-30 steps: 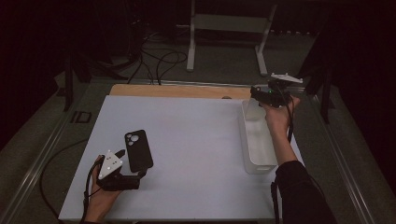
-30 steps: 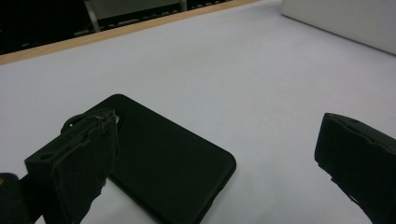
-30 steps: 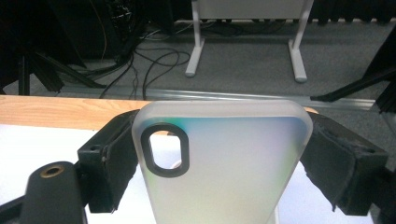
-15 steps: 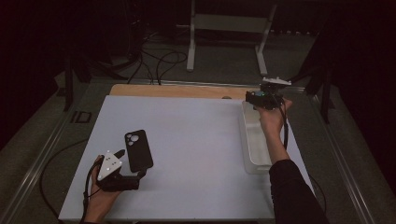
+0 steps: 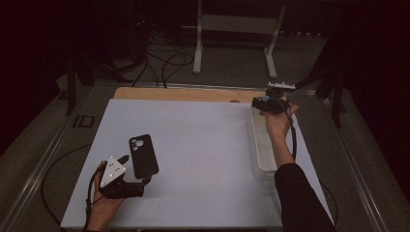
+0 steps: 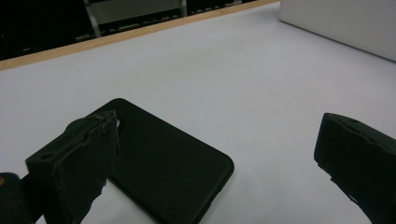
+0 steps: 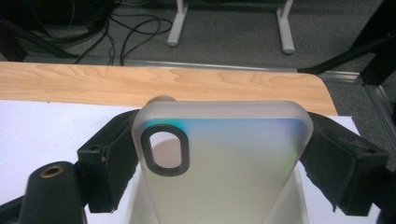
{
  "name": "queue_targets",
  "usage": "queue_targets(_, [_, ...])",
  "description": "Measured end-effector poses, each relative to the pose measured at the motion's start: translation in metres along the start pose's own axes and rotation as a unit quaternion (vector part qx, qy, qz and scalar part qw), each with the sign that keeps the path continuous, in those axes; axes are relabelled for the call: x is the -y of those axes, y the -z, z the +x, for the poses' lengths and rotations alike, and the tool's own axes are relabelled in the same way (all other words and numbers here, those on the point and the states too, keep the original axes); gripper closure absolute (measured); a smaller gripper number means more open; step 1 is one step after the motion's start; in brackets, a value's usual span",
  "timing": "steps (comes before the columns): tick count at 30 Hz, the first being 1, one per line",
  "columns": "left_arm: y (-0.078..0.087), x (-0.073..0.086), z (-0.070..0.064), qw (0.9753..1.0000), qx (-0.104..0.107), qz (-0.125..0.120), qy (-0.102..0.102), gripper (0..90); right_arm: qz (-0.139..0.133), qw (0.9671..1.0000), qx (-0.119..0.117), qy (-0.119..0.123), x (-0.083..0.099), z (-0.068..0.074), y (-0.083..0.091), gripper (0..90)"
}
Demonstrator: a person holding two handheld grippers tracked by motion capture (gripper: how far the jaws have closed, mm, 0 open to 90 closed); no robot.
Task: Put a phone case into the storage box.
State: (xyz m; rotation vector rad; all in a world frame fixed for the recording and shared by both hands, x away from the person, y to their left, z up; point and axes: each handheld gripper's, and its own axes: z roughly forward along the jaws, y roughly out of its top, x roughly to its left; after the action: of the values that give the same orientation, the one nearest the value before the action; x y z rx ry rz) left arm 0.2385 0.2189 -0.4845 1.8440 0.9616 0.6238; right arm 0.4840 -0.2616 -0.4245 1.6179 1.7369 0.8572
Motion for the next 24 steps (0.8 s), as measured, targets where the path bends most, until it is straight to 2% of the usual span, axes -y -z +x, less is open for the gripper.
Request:
queue_targets(4, [0.000, 0.000, 0.000, 1.0000, 0.001, 0.000, 0.000, 0.9, 0.008, 1.0000, 0.003, 0.001, 0.002, 0.000, -0.005, 16.6])
queue_targets(9, [0.000, 0.000, 0.000, 1.0000, 0.001, 0.000, 0.002, 0.9, 0.006, 1.0000, 0.004, 0.002, 0.002, 0.000, -0.008, 16.6])
queue_targets(13, [0.000, 0.000, 0.000, 1.0000, 0.002, 0.001, 0.001, 0.9, 0.004, 0.9999, 0.004, -0.012, 0.001, -0.002, -0.010, 16.3])
queue_targets(16, [0.000, 0.001, 0.000, 1.0000, 0.001, 0.001, 0.003, 0.9, 0.006, 0.9999, -0.008, -0.014, 0.000, -0.004, -0.012, 14.8])
queue_targets(17, [0.000, 0.001, 0.000, 1.0000, 0.001, 0.001, 0.003, 0.9, 0.006, 0.9996, -0.019, -0.019, 0.000, -0.005, -0.013, 12.6])
queue_targets(21, [0.001, 0.001, 0.000, 1.0000, 0.000, -0.001, 0.004, 0.9, 0.003, 0.9992, -0.022, -0.034, 0.001, -0.011, -0.013, 8.6])
queue_targets(24, [0.000, 0.001, 0.000, 1.0000, -0.001, 0.000, 0.004, 1.0, 0.002, 0.9991, -0.025, -0.033, 0.000, -0.011, -0.013, 8.5])
